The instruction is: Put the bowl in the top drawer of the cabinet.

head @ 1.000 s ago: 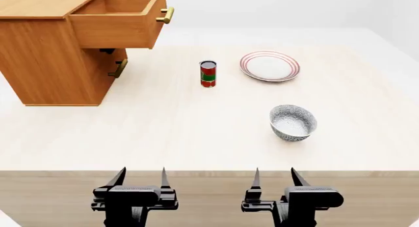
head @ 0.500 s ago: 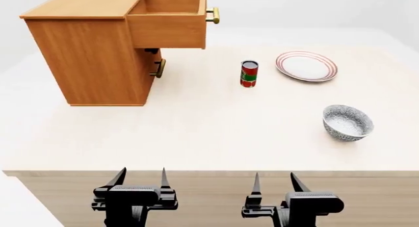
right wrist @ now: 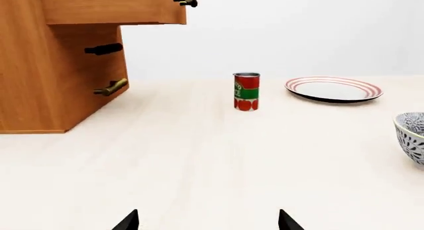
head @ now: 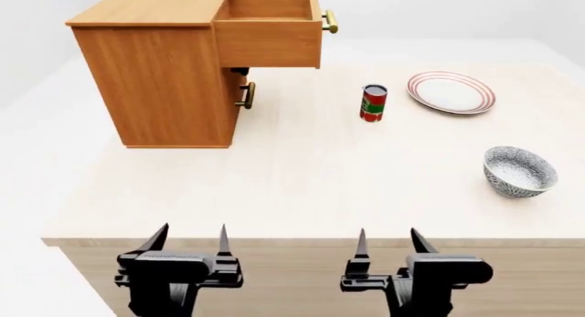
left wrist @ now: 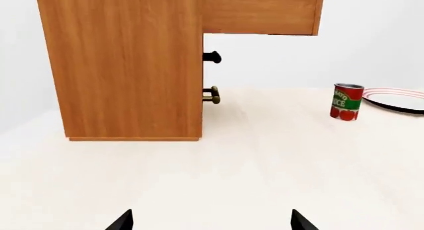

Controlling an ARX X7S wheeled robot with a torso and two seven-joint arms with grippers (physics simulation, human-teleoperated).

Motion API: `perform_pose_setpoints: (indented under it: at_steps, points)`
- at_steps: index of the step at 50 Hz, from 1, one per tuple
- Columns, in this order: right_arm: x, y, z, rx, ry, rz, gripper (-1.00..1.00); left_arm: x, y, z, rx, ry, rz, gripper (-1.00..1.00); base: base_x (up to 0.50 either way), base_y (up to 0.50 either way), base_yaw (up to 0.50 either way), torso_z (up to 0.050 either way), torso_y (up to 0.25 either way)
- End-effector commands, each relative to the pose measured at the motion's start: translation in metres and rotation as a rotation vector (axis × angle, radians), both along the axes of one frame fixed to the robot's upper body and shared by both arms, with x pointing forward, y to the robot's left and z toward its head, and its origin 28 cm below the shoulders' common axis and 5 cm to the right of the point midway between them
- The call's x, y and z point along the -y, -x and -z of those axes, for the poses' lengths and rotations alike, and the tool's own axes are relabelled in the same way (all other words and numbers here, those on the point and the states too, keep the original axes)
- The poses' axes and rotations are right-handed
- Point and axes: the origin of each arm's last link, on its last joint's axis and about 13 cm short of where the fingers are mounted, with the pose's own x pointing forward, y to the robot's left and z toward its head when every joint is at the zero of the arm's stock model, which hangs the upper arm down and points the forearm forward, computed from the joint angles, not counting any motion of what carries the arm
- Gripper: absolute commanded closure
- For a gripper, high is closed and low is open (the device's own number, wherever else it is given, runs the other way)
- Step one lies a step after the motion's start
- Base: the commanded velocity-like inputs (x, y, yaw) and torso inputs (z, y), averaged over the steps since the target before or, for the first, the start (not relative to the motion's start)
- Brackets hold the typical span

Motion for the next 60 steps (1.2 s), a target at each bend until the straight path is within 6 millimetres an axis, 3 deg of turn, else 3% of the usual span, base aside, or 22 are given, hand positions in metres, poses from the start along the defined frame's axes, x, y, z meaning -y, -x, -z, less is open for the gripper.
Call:
perform_pose_setpoints:
  at_steps: [1,11,22,28,39,60]
  points:
    - [0.004,0.005,-0.062,0.041,-0.002,-0.028,-1.0,-0.003,0.02,-0.059,0.072,0.017,0.093,-1.0,0.0,0.0,0.0,0.0,0.0]
    - [0.021,0.018,-0.149,0.07,0.047,-0.124,-1.0,-0.015,0.013,-0.141,0.209,0.06,0.23,-1.0,0.0,0.0,0.0,0.0,0.0]
    - [0.037,0.002,-0.242,0.206,0.094,-0.135,-1.0,-0.032,-0.023,-0.221,0.386,0.055,0.306,-1.0,0.02,0.0,0.0,0.0,0.0]
    - [0.046,-0.003,-0.279,0.252,0.132,-0.129,-1.0,-0.042,-0.036,-0.258,0.412,0.06,0.301,-1.0,0.16,0.0,0.0,0.0,0.0]
    - [0.054,-0.014,-0.322,0.31,0.203,-0.133,-1.0,-0.045,-0.038,-0.305,0.464,0.008,0.322,-1.0,0.18,0.0,0.0,0.0,0.0]
    - [0.061,-0.035,-0.375,0.333,0.251,-0.174,-1.0,-0.046,-0.04,-0.354,0.499,0.01,0.297,-1.0,0.25,0.0,0.0,0.0,0.0]
